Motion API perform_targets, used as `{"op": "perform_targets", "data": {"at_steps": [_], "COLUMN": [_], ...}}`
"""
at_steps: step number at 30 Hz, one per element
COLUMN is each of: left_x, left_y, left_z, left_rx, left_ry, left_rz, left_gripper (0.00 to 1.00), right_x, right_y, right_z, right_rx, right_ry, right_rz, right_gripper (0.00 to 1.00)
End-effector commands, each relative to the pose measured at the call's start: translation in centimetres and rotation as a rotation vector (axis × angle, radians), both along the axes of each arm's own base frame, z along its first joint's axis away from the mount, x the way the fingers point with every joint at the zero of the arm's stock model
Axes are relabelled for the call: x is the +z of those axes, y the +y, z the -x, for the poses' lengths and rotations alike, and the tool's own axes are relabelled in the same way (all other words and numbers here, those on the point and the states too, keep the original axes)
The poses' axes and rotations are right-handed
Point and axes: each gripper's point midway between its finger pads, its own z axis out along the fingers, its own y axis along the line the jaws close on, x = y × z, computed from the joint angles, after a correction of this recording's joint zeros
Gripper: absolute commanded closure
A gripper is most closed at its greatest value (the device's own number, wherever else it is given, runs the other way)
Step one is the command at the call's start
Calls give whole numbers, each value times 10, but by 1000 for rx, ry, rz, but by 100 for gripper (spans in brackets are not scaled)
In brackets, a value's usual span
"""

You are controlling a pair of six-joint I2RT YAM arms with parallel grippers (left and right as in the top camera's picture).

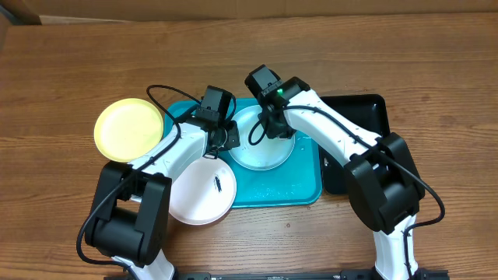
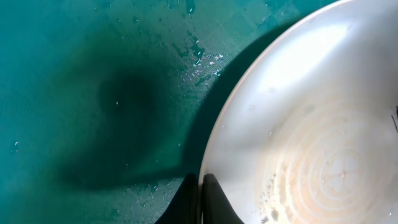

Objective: Clean dirty plates on tray and stack at the side
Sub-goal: 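Scrub the white plate with the sponge while left gripper holds it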

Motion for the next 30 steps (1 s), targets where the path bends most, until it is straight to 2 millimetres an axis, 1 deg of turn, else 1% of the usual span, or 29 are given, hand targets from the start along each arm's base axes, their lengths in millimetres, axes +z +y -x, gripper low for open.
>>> {"op": "perform_targets", "data": {"at_steps": [1,9,12,16,18,21,25,30], "left_x": [-4,-4,-4,-4,-4,-3,-4,-4], "left_y": [9,9,9,9,9,9,9,9], "left_z": [1,1,1,1,1,1,1,1], "left_rx": [38,37,37,38,37,38,38,38], "left_ry": [4,5,5,5,4,4,4,4], "left_rz": [-18,-18,-18,-18,-18,-18,-18,-18], "left_gripper": [96,96,96,96,96,96,96,96], "right_x": [-9,-29,-41,-55,-57,-54,-52,-49], "right_y": [0,0,1,3,7,17,27,49], "right_z": [1,9,12,19,24,30,36,52], "right_rx": [-4,-3,-12,-34,-43,-39,-22,24], "right_ry": [9,37,92,193,246,297,321,365], "right_rz": [-21,-54,-96,-197,-265,-348,-380,-434], "right_gripper": [96,96,96,96,96,96,96,96]}}
